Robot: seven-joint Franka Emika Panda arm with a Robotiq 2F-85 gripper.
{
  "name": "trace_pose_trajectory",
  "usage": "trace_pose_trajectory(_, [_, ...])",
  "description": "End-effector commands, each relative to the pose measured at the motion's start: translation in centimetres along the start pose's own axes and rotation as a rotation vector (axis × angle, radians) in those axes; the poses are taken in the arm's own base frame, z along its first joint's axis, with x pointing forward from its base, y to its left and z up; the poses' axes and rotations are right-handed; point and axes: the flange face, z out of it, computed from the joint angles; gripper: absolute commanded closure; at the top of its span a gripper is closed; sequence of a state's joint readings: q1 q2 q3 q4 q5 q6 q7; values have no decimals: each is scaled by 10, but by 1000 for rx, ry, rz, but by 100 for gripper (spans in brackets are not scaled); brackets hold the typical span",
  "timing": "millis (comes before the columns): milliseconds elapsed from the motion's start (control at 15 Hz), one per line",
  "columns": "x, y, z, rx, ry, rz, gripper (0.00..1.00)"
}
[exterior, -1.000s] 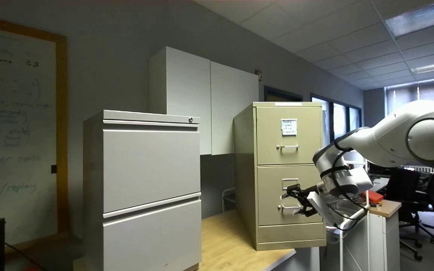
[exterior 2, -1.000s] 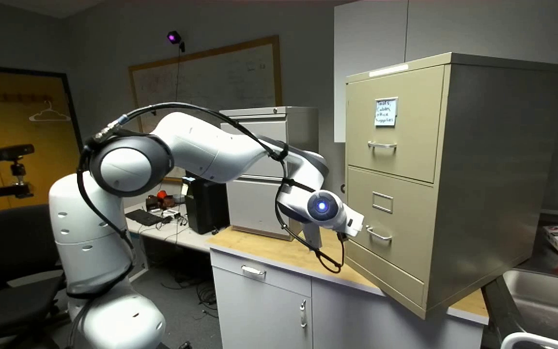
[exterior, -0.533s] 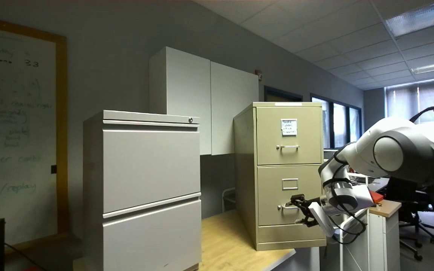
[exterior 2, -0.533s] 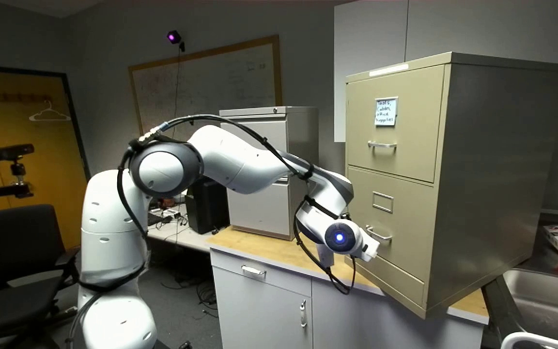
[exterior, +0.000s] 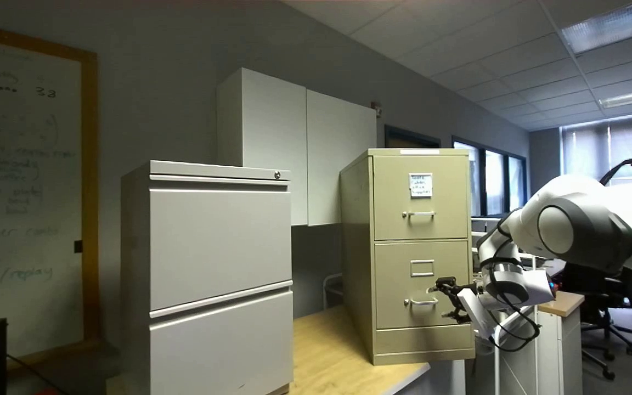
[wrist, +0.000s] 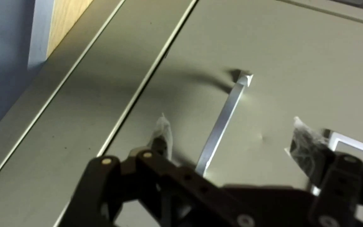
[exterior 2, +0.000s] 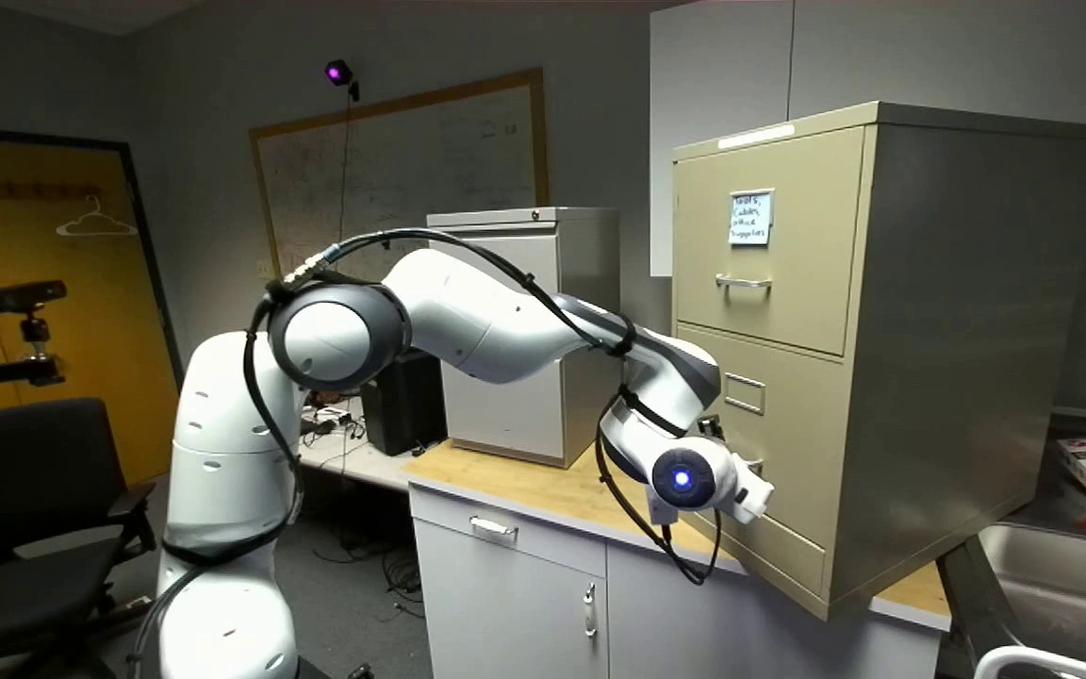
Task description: Open the bottom drawer of the file cabinet on the right
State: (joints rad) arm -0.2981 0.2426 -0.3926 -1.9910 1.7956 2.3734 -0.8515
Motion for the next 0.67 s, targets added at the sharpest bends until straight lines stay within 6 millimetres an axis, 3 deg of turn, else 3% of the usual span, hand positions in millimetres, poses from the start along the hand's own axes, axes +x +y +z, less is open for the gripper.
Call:
trace_pose_trajectory(0, [12,-9,23,43,19,33,0])
trace_pose_trajectory(333, [13,-1,48,48,18,68,0])
trace_pose_trajectory(600, [15,14,58,24,15,86,0])
